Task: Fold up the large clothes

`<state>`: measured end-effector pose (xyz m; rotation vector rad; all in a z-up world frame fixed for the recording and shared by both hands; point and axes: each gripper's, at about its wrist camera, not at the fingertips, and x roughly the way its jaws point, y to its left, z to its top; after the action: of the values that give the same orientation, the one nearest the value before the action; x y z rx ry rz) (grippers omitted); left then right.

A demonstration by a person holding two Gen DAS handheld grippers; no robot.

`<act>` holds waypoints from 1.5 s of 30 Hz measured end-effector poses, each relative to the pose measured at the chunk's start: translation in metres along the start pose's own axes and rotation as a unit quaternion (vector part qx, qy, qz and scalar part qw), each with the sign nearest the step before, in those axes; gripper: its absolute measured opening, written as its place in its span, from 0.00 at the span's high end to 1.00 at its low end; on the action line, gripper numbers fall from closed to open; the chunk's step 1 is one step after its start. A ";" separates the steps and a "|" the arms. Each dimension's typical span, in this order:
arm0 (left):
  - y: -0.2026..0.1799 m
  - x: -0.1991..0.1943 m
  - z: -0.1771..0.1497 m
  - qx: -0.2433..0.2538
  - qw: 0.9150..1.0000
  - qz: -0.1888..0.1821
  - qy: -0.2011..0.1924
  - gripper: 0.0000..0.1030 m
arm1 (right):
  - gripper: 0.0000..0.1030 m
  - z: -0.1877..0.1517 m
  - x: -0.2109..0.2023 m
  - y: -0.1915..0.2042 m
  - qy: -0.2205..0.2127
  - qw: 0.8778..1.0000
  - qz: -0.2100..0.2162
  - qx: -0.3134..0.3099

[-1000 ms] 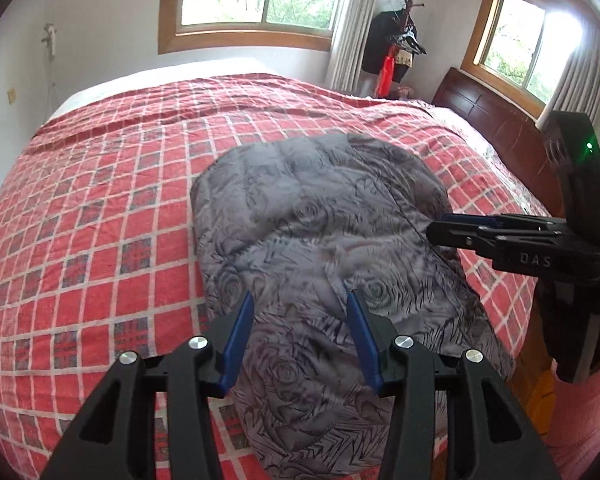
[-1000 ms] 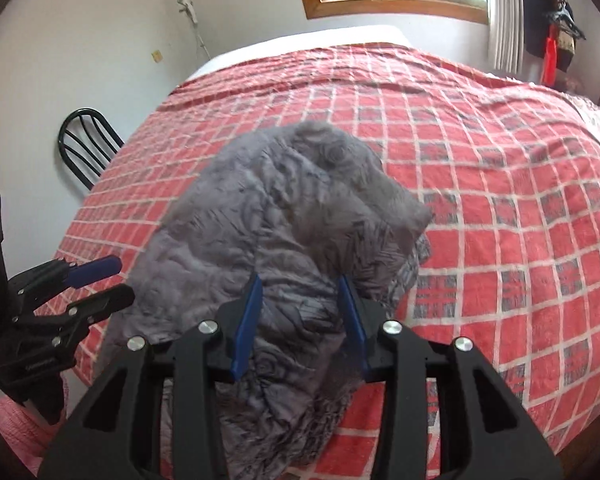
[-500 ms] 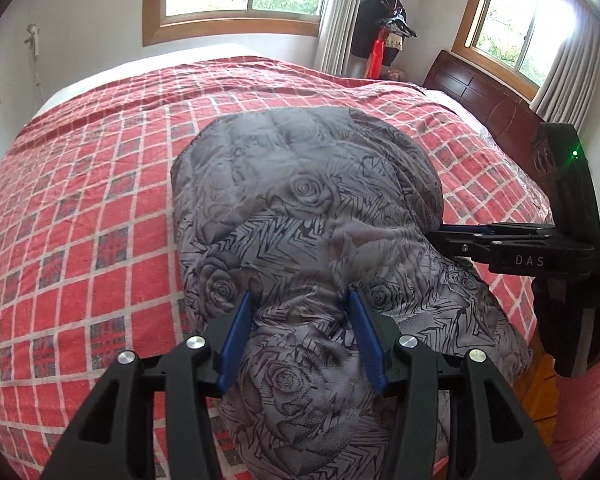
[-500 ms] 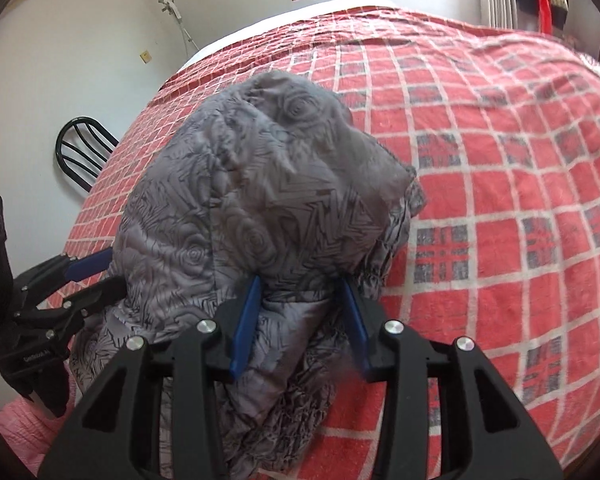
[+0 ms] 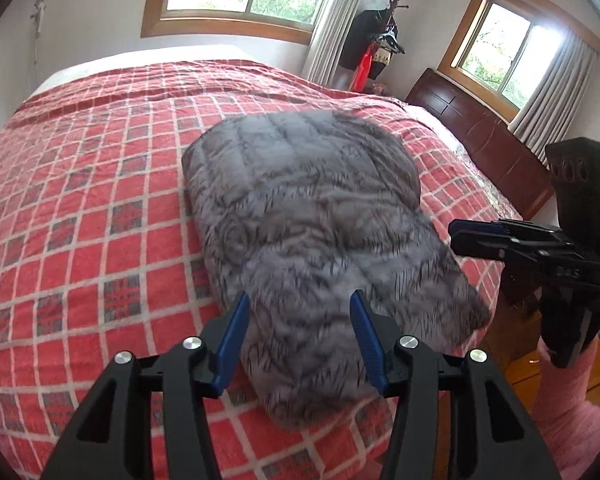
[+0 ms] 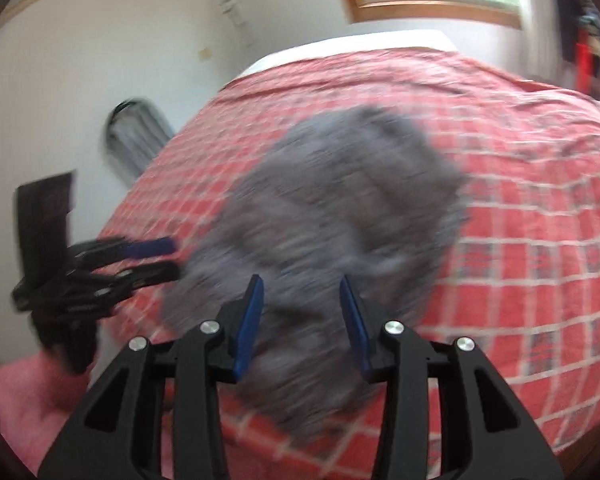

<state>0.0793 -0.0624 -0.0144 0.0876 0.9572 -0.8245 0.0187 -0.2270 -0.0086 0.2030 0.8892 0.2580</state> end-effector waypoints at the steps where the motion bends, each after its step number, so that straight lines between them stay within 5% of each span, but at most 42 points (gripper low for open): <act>1: 0.000 0.003 -0.003 0.002 1.000 -0.001 0.006 0.50 | 0.63 -0.003 0.006 0.006 0.012 1.000 0.000 -0.011; 4: 0.002 0.025 -0.013 0.001 0.999 0.005 0.034 0.47 | 0.68 -0.011 0.028 0.005 0.035 0.998 -0.045 -0.017; 8: 0.006 0.058 -0.026 0.010 0.998 0.009 0.067 0.46 | 0.69 -0.029 0.069 -0.015 0.050 0.998 -0.041 -0.005; 15: 0.023 0.037 -0.017 -0.035 0.996 -0.036 0.071 0.48 | 0.66 -0.021 0.045 -0.016 0.026 0.999 -0.015 0.022; 24: 0.084 0.013 0.021 -0.112 0.992 -0.052 0.027 0.37 | 0.12 -0.013 -0.012 -0.052 -0.050 0.994 0.002 0.096; 27: 0.095 0.023 0.030 -0.137 0.987 -0.072 0.035 0.35 | 0.11 -0.011 -0.002 -0.078 -0.038 0.987 0.046 0.147; 30: 0.097 0.029 0.033 -0.145 0.985 -0.080 0.039 0.34 | 0.11 -0.010 0.003 -0.085 -0.036 0.984 0.028 0.171; 34: 0.075 0.021 0.047 -0.101 0.993 -0.066 0.007 0.35 | 0.26 0.003 -0.019 -0.060 -0.094 0.989 -0.028 0.107; 37: 0.053 0.019 0.068 -0.055 0.997 -0.060 -0.015 0.36 | 0.29 0.028 -0.027 -0.031 -0.122 0.992 -0.025 0.036; 41: 0.038 0.052 0.103 -0.029 0.996 -0.085 0.027 0.36 | 0.36 0.068 0.008 -0.025 -0.069 0.997 -0.034 0.024; 45: 0.034 0.093 0.115 -0.004 0.994 -0.067 0.084 0.35 | 0.37 0.082 0.056 -0.044 0.012 0.996 -0.066 0.052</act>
<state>0.2093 -0.1400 -0.0251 0.0866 1.1337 -0.9475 0.1223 -0.2570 -0.0118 0.2366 0.9373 0.0916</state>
